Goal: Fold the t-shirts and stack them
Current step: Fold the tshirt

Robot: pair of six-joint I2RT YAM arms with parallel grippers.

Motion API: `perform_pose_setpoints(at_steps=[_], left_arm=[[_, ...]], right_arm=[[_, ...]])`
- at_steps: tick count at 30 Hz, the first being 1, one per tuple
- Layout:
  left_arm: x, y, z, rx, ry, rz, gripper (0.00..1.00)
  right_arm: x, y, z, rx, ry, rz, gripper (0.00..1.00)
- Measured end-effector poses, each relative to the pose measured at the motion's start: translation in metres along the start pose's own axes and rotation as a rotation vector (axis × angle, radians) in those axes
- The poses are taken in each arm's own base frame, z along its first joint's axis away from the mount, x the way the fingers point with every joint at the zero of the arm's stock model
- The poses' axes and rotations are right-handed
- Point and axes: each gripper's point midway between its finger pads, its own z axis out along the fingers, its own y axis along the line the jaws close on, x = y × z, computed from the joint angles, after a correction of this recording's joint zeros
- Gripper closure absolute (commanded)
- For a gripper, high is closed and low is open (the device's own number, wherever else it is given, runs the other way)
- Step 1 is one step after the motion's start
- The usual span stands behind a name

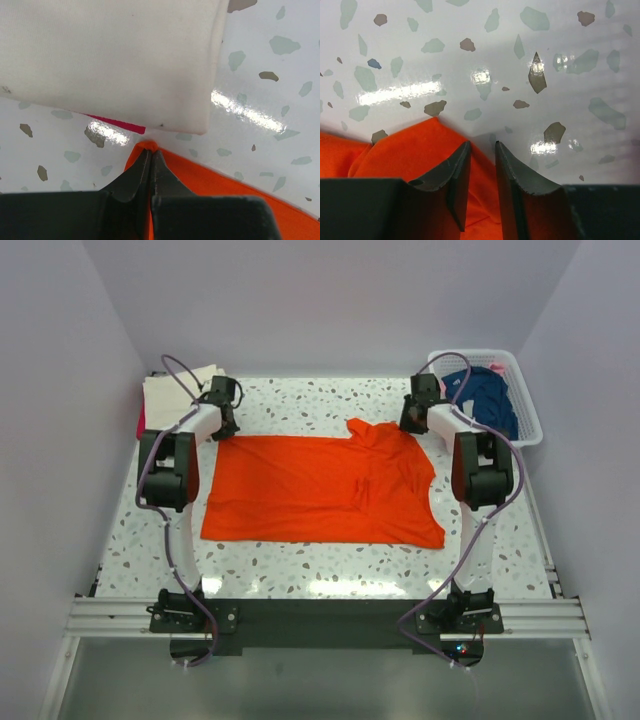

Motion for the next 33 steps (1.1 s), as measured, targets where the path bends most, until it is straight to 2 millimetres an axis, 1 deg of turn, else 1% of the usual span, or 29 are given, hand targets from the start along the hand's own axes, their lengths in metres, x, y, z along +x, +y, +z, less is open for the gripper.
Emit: perform_pose_setpoints(at_steps=[5, 7, 8, 11, 15, 19, 28, 33], left_arm=[[0.001, 0.0, -0.001, 0.005, -0.006, -0.003, 1.0], [0.001, 0.0, -0.001, 0.007, -0.008, -0.004, 1.0], [0.001, 0.0, 0.0, 0.007, -0.009, -0.005, 1.0], [0.0, 0.0, -0.001, 0.01, -0.013, -0.007, 1.0], [0.001, 0.001, -0.001, 0.011, -0.016, -0.009, 1.0], [0.003, 0.002, -0.004, 0.014, -0.014, -0.009, 1.0], [-0.004, 0.003, -0.014, 0.029, -0.036, -0.021, 1.0], [-0.007, 0.005, -0.017, 0.035, -0.044, -0.029, 1.0]], right_arm=[[0.001, 0.0, 0.0, -0.002, 0.002, 0.007, 0.83], [0.001, 0.001, -0.001, -0.004, 0.003, 0.008, 0.89], [0.002, 0.0, -0.001, -0.004, 0.006, 0.01, 0.95], [0.004, 0.0, -0.003, -0.006, 0.012, 0.014, 0.99], [0.006, 0.0, -0.006, -0.003, 0.024, 0.014, 1.0], [0.008, -0.002, -0.014, 0.002, 0.03, 0.014, 1.0], [-0.016, -0.001, -0.039, -0.006, -0.026, 0.033, 1.0], [-0.022, -0.004, -0.045, -0.006, -0.039, 0.046, 1.0]])
